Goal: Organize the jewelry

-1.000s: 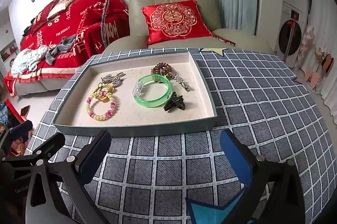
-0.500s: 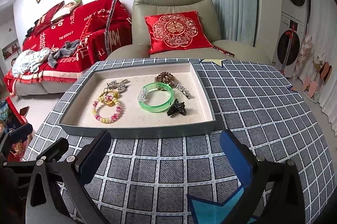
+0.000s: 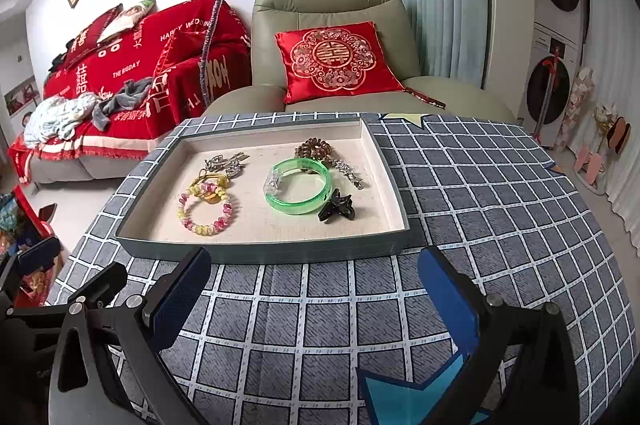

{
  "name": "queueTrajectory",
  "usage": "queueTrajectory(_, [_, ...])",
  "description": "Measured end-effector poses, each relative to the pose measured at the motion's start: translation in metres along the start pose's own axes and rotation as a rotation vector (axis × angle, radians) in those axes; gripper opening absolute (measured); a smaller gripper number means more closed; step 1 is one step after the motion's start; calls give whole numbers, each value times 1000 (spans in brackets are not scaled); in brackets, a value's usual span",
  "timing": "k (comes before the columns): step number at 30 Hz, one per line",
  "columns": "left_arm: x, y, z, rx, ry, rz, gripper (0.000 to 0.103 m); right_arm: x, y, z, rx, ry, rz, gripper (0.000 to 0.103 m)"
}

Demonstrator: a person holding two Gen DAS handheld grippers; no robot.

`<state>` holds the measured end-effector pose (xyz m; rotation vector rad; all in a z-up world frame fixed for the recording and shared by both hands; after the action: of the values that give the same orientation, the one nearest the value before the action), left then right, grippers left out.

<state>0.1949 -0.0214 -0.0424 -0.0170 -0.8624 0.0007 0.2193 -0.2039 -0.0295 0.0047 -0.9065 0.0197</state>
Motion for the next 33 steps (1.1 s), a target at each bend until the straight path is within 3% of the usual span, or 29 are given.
queueTrajectory(33, [-2, 6, 2, 7, 4, 11, 103, 4, 3, 5, 3, -10, 1, 103])
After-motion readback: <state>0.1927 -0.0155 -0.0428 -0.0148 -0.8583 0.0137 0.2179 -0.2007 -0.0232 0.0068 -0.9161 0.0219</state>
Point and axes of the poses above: each gripper's, at about its wrist camera, not at the fingertips, and z roughly against the way its jaws point, y to its left, x to its top, the point moved 3 cm from there along -z, roughly the way its jaws point, and after that the axes turned 4 degrees about -x, right-handed, at the moved point
